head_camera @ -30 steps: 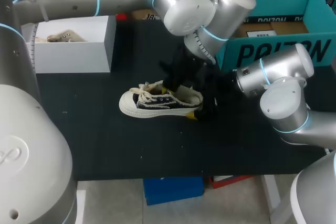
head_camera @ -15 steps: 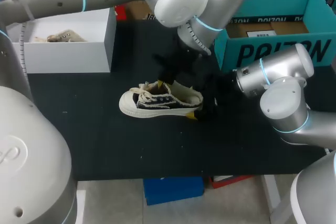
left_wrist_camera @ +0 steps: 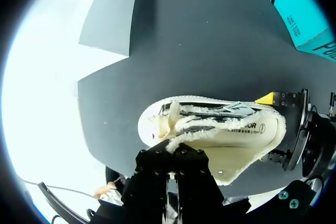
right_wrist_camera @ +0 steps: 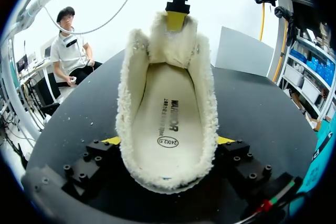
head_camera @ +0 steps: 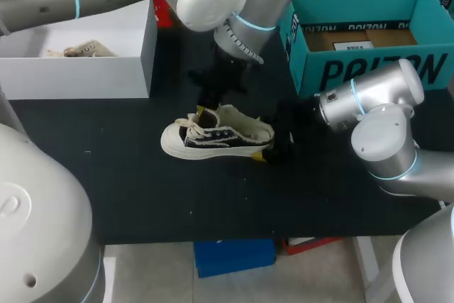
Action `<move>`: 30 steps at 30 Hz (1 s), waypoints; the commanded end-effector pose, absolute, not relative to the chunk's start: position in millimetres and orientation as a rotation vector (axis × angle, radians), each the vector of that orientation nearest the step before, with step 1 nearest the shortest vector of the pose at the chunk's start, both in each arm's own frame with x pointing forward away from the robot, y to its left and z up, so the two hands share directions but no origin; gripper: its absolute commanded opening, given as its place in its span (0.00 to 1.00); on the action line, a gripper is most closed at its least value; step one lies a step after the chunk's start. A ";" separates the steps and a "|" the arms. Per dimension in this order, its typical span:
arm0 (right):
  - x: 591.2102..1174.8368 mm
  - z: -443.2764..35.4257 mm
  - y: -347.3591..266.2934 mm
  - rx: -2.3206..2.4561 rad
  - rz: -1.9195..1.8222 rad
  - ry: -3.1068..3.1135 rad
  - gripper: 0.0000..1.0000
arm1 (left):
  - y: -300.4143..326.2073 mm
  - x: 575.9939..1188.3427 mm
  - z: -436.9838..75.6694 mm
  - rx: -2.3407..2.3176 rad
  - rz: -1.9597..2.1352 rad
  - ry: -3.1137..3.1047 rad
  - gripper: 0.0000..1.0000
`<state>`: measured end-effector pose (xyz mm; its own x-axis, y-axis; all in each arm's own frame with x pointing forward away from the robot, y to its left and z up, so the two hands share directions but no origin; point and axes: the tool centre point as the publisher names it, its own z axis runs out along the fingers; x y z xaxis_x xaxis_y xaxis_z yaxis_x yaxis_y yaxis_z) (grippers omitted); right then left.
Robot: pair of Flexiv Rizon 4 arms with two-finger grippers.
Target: Take the shoe out of the shoebox, open the shoe tongue, remove and reinsert the insole, then place the shoe into the shoebox
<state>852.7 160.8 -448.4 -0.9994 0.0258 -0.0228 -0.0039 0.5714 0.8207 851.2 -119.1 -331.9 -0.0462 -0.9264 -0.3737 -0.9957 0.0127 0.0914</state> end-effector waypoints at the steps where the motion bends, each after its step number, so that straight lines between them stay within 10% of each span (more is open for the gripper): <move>1: 853.6 -455.1 165.4 0.022 1.437 2.758 0.00 | -103.9 849.9 -333.3 -2.088 0.380 2.129 0.00; 30: 853.6 -455.1 165.4 0.022 1.437 2.758 0.00 | -63.0 846.2 -358.3 -2.186 0.214 2.217 0.00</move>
<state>853.0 163.6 -448.1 -0.9994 0.0255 -0.0235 -0.0047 0.5712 0.8208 845.8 -71.7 -350.7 -0.0221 -0.9833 -0.1806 -0.9968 0.0079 0.0790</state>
